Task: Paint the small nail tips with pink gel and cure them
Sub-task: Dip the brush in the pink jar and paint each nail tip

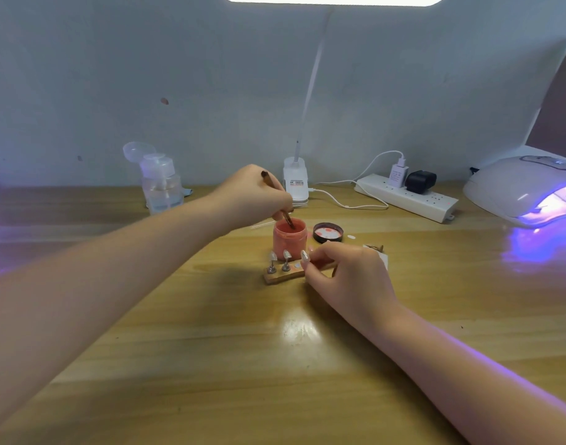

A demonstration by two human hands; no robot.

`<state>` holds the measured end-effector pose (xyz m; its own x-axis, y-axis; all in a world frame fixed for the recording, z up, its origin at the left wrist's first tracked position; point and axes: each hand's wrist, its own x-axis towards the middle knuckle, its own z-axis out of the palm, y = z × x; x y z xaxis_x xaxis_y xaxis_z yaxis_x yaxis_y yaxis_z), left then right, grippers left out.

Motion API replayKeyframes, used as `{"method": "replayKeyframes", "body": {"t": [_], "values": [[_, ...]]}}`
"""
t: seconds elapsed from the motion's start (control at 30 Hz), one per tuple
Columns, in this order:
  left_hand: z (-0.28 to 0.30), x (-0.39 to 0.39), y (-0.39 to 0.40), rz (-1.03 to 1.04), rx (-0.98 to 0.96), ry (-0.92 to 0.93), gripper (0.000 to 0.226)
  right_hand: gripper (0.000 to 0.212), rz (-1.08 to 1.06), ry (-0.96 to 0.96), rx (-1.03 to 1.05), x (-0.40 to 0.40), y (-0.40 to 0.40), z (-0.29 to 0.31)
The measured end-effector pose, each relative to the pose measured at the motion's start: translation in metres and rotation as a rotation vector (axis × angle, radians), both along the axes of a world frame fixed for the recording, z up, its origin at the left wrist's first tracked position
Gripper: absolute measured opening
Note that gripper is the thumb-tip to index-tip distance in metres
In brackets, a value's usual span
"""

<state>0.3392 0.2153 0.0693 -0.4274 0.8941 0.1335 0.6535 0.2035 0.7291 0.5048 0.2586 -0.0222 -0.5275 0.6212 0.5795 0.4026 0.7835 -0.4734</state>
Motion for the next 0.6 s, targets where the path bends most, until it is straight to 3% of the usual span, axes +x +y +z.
{"method": "replayKeyframes", "body": {"t": [0.17,0.3,0.6], "values": [[-0.006,0.007,0.016,0.005,-0.130,0.014,0.010,0.004,0.087,0.061,0.046,0.000,0.000,0.000],[-0.008,0.005,0.016,0.036,-0.091,-0.031,0.014,0.005,0.124,0.106,0.022,0.000,-0.001,0.001],[-0.010,-0.023,-0.015,0.208,0.121,-0.562,0.021,0.006,0.158,0.142,-0.089,-0.001,-0.002,0.002]]}}
